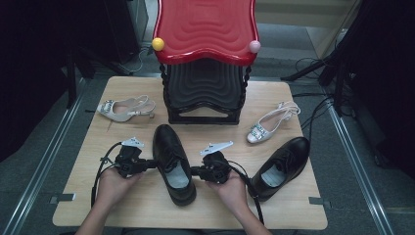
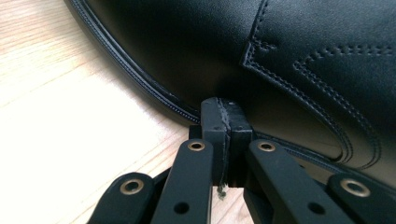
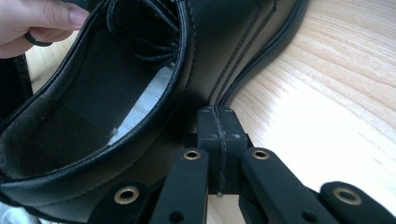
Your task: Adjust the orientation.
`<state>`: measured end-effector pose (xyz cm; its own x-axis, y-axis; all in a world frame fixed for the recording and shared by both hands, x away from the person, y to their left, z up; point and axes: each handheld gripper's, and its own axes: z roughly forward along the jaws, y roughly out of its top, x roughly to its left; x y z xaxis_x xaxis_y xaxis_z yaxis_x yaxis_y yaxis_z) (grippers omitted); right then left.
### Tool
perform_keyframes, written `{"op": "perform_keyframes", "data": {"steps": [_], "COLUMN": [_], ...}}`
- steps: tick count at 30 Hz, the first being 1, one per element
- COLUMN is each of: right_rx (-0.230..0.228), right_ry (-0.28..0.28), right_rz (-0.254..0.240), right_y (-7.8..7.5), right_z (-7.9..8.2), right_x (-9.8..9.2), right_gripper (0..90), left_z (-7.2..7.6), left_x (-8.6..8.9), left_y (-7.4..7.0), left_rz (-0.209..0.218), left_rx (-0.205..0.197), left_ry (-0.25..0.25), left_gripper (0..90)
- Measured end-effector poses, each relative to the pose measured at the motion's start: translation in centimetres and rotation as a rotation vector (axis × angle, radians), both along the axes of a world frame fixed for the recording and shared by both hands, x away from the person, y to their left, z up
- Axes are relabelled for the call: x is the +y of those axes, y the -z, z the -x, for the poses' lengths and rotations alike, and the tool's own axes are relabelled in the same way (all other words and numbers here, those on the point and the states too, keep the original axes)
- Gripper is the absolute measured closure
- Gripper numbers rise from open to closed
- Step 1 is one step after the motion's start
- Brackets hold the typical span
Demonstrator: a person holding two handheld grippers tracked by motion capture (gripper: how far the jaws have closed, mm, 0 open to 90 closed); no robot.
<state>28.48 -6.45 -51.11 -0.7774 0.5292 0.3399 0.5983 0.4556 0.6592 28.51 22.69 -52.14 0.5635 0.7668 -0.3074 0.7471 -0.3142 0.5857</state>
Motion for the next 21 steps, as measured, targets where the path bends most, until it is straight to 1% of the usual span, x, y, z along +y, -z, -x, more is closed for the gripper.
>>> {"op": "perform_keyframes", "data": {"steps": [2,4,5,7,8,11,13,14,18,21], "right_rx": [0.0,-0.002,0.0,-0.002,-0.001,-0.001,0.001,-0.003,-0.005,-0.003], "right_ry": [0.003,0.008,0.012,0.019,0.023,0.033,0.048,0.053,0.071,0.081], "right_rz": [-0.001,-0.003,-0.004,-0.003,0.0,0.003,0.008,0.01,0.021,0.019], "right_y": [0.0,0.0,0.0,0.0,0.0,0.1,0.1,0.1,0.2,0.3], "right_z": [0.2,0.4,0.5,0.6,0.7,0.7,0.9,1.0,1.0,0.9], "right_x": [-0.2,-0.4,-0.5,-0.8,-0.9,-1.1,-1.5,-1.7,-2.3,-2.4], "right_gripper": [90.0,90.0,90.0,90.0,90.0,90.0,90.0,90.0,90.0,90.0], "left_z": [-0.4,-0.5,-0.7,-0.8,-1.1,-1.4,-1.7,-1.7,-1.9,-2.2], "left_x": [-0.2,-0.4,-0.7,-0.9,-1.4,-1.9,-2.7,-2.7,-3.7,-4.1], "left_y": [0.1,0.1,0.2,0.2,0.1,0.1,0.2,0.2,0.2,0.1], "left_rz": [0.016,0.018,0.024,0.024,0.019,0.018,0.018,0.018,0.024,0.015], "left_rx": [0.01,0.01,0.008,0.011,0.007,0.005,0.0,0.0,-0.013,-0.01], "left_ry": [0.006,0.008,0.012,0.016,0.028,0.04,0.057,0.057,0.07,0.078], "left_gripper": [90.0,90.0,90.0,90.0,90.0,90.0,90.0,90.0,90.0,90.0]}}
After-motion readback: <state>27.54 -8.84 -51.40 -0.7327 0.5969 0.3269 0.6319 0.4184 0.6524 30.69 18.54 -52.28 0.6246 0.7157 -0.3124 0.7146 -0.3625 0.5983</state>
